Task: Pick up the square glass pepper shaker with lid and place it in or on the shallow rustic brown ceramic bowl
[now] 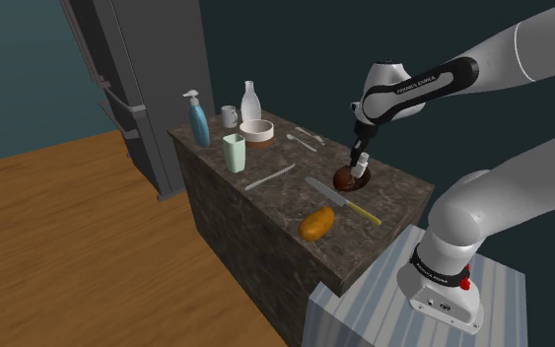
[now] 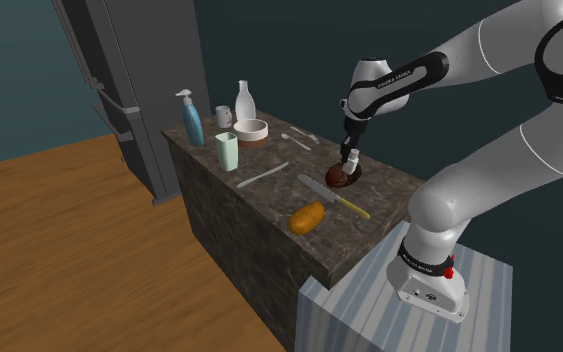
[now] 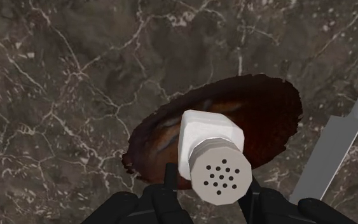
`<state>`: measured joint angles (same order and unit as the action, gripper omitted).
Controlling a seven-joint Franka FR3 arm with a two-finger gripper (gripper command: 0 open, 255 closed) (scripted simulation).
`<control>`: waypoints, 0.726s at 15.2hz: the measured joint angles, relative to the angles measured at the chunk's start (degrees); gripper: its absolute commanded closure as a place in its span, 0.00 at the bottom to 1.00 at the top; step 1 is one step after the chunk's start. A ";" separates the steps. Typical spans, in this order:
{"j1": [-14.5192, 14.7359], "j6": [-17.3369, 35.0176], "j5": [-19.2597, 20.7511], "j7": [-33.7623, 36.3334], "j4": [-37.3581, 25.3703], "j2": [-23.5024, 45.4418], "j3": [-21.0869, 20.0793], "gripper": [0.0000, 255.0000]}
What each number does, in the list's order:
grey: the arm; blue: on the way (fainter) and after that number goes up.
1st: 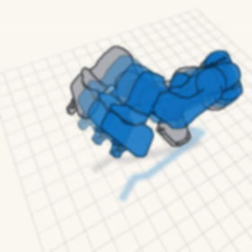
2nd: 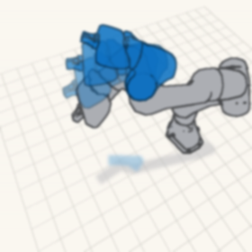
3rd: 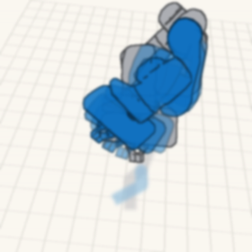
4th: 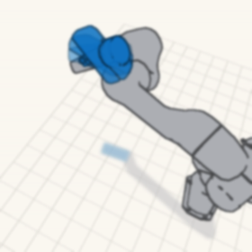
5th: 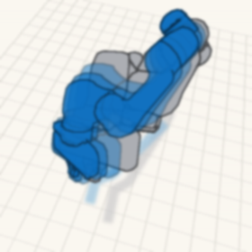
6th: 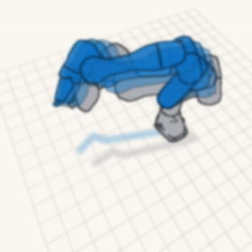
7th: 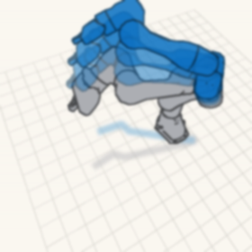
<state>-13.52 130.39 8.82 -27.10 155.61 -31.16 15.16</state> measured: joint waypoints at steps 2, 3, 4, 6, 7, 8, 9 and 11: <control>0.00 0.01 0.00 0.00 0.01 0.00 0.00 0.00; 0.00 0.01 0.00 0.00 0.01 0.00 0.00 0.00; 0.00 0.01 0.00 0.00 0.01 0.00 0.00 0.00; 0.00 0.01 0.00 0.00 0.01 0.00 0.00 0.00; 0.00 0.01 0.00 0.00 0.01 0.00 0.00 0.00; 0.00 0.01 0.00 0.00 0.01 0.00 0.00 0.00; -0.04 -0.80 -0.01 -0.04 -0.41 -0.43 -0.07 0.00; -0.14 -4.40 -0.14 -0.15 -2.34 -2.22 -0.41 0.00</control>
<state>-13.66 125.99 8.68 -27.25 153.27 -33.38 14.75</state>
